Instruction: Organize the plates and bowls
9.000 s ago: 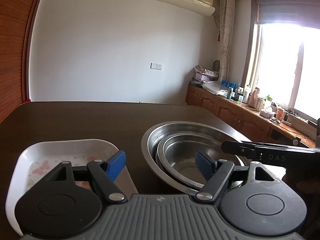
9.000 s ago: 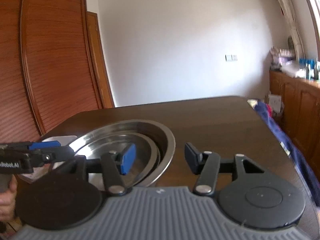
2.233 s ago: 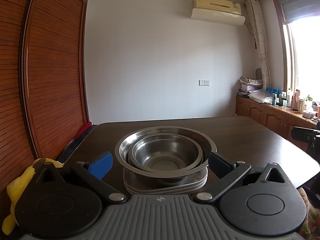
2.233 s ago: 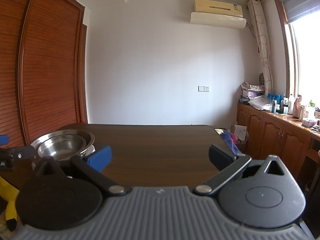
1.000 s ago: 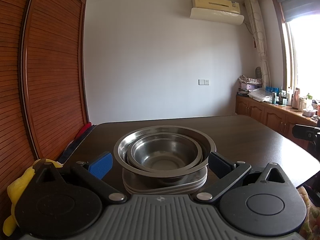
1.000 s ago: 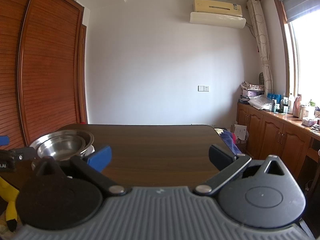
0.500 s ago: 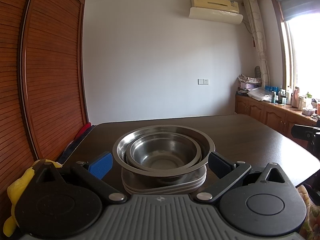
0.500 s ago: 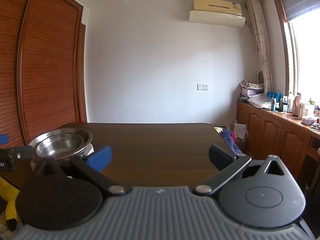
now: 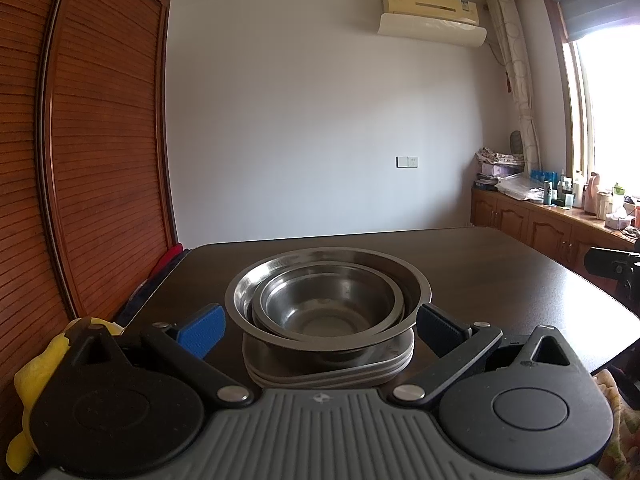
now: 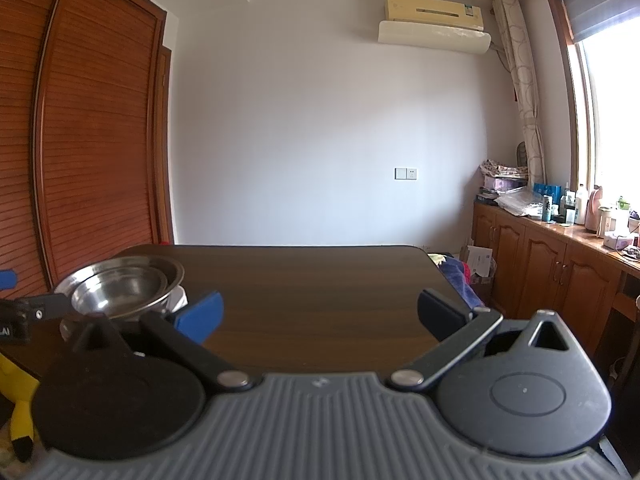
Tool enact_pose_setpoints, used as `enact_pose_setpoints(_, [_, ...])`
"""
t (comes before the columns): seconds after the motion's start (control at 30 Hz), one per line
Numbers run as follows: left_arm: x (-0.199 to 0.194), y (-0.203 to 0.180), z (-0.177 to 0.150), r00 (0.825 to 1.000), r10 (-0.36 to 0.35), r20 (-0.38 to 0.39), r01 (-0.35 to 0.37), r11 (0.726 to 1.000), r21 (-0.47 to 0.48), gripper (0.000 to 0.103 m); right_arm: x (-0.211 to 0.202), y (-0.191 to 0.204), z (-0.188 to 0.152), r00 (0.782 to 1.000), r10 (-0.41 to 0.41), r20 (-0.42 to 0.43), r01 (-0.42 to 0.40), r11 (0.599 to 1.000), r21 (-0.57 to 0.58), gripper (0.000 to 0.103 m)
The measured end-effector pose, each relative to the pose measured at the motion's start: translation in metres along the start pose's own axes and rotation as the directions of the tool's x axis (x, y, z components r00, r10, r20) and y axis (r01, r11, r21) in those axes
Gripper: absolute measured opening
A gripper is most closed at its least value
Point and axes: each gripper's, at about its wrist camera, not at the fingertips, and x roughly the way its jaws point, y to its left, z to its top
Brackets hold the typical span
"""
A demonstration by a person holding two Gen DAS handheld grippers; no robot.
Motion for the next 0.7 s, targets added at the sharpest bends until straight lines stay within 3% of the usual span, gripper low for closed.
enact_pose_setpoints(0.7, [0.0016,0.0003,-0.0017,1.000,-0.001,-0.003,0.001,1.000,0.000,0.103,0.0011,0.0008,-0.0018,1.000,-0.002,-0.006,0.002,1.000,-0.004,0.103])
